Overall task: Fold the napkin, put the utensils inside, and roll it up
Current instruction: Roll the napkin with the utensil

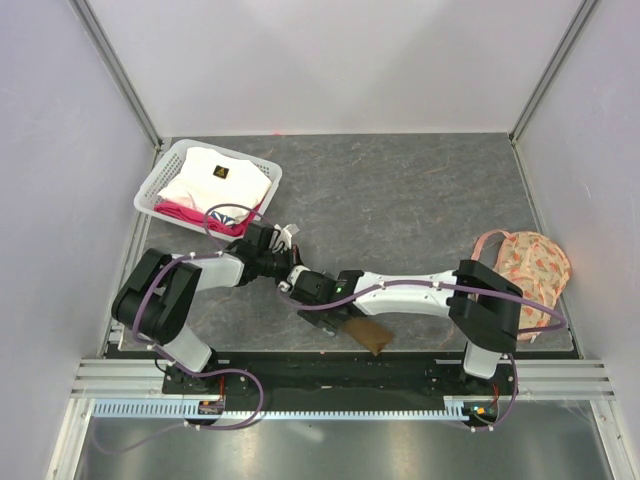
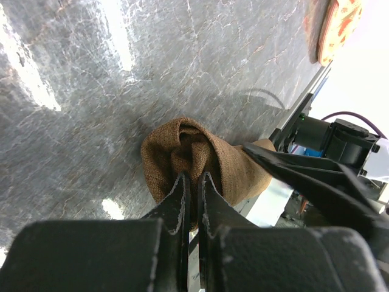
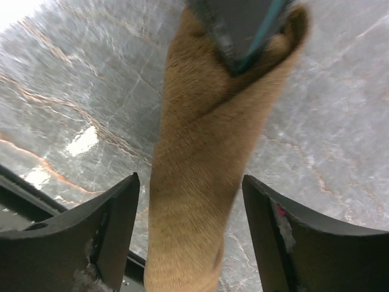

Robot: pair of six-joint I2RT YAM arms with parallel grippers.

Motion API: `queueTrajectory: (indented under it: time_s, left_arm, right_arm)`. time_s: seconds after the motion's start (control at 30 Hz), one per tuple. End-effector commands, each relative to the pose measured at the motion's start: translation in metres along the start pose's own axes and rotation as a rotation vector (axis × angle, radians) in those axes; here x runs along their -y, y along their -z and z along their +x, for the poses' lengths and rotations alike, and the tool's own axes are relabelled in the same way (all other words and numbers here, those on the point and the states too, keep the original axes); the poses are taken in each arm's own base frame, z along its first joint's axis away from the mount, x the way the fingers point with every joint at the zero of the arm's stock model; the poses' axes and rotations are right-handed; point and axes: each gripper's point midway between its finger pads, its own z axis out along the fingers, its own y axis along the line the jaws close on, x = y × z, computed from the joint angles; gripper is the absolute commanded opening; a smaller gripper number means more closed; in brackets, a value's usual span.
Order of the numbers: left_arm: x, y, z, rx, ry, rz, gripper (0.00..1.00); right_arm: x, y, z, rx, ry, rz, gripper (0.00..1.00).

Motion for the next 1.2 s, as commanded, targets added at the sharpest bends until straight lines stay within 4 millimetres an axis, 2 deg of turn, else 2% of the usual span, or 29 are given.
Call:
queueTrajectory:
  time_s: [0.0,0.17,0.2,0.23,0.27,0.33,0.37,0.43,0.47,0.73,0.9,1.03,1.17]
  left_arm:
    - [0.002,-0.002,-0.003,-0.008,-0.002,-0.010,0.02]
    - [0.007,-0.001,-0.004,-0.011,-0.020,0.010,0.03]
    - [0.009,0.000,-0.005,-0.008,-0.028,0.016,0.06]
    - [0.009,0.001,-0.007,-0.003,-0.033,0.016,0.12]
    - [0.013,0.003,-0.009,0.010,-0.047,0.020,0.24]
    - [0.016,0.006,-0.012,0.028,-0.066,0.022,0.35]
    - [0.016,0.007,-0.014,0.042,-0.073,0.014,0.44]
    - [0.019,0.014,-0.018,0.069,-0.100,0.009,0.50]
    - [0.018,0.015,-0.020,0.085,-0.111,-0.004,0.53]
    - [0.023,0.037,-0.021,0.188,-0.231,-0.035,0.58]
    - [0.019,0.036,-0.012,0.175,-0.232,-0.018,0.58]
    - [0.013,0.032,-0.002,0.160,-0.214,-0.008,0.58]
    - [0.004,0.028,0.002,0.150,-0.188,-0.021,0.57]
  right_arm:
    - [0.003,-0.006,0.006,-0.025,-0.012,0.043,0.74]
    - [0.000,-0.014,0.020,-0.076,-0.031,-0.043,0.58]
    - [-0.007,-0.012,0.020,-0.078,-0.038,-0.109,0.56]
    - [-0.009,-0.012,0.021,-0.076,-0.043,-0.142,0.53]
    - [-0.009,-0.015,0.023,-0.079,-0.066,-0.180,0.51]
    - [-0.020,-0.010,0.024,-0.077,-0.088,-0.300,0.46]
    - [-0.018,-0.011,0.023,-0.070,-0.110,-0.331,0.45]
    - [-0.026,-0.004,0.021,-0.060,-0.129,-0.433,0.41]
    - [-0.021,-0.005,0.020,-0.057,-0.153,-0.454,0.40]
    - [-0.018,0.008,0.006,-0.016,-0.204,-0.671,0.36]
    - [-0.008,0.004,-0.003,-0.002,-0.241,-0.751,0.35]
    - [0.005,-0.006,-0.011,0.008,-0.255,-0.704,0.34]
    - [0.030,-0.016,-0.015,0.017,-0.285,-0.523,0.32]
